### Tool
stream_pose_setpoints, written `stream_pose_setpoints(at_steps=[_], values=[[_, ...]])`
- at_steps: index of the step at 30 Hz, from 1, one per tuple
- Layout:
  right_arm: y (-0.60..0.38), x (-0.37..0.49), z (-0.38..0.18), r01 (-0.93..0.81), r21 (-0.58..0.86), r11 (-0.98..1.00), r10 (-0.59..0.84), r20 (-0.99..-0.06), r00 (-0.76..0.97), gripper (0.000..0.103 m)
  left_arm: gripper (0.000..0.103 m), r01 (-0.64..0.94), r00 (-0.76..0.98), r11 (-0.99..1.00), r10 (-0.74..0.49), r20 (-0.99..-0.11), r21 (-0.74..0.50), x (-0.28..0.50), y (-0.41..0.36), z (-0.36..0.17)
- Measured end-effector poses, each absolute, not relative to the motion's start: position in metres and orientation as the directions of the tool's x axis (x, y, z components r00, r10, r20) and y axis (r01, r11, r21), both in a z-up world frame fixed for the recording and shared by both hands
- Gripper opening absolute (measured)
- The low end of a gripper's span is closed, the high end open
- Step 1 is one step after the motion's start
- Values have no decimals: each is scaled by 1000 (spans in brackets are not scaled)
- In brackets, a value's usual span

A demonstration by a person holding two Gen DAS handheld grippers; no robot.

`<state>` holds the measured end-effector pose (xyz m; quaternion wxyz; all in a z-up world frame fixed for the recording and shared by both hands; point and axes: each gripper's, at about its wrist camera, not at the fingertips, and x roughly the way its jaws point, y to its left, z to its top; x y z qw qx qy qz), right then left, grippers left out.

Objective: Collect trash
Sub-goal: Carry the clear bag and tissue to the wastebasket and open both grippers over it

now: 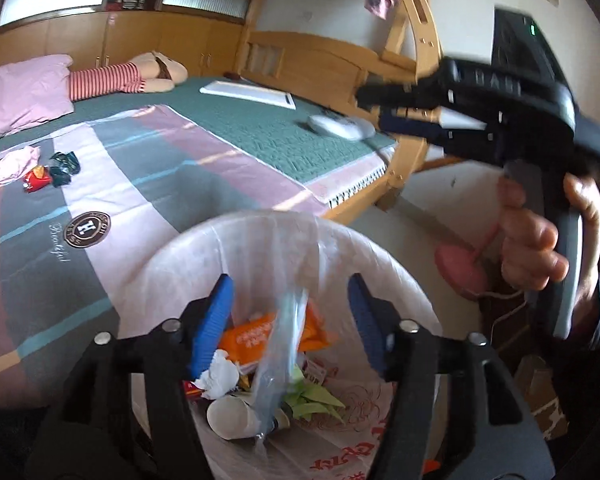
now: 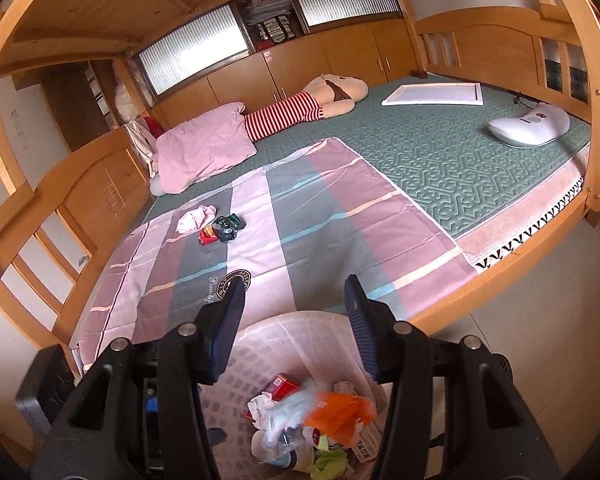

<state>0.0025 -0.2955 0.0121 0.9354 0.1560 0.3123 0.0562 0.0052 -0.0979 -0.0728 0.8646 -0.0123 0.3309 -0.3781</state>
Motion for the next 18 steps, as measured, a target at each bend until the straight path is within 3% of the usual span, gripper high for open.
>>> stream_pose_setpoints(at_steps=[2,6,15,18], values=[[-294,2,12,-10,328,945,206,-568,797,52,71,614,517,733,-653,-554,-292,9,-88,-73],[-290,4,13,-23,323,946,214,-572,792,52,76,560,550,765,-630,-549,-317,17,-75,-70],[-277,11,8,-40,311,950,227,-595,771,52,76,461,631,842,-532,-564,-279,26,-57,-66],[-272,11,11,-56,291,955,226,-593,773,56,81,440,657,858,-509,-556,-266,25,-53,-62]])
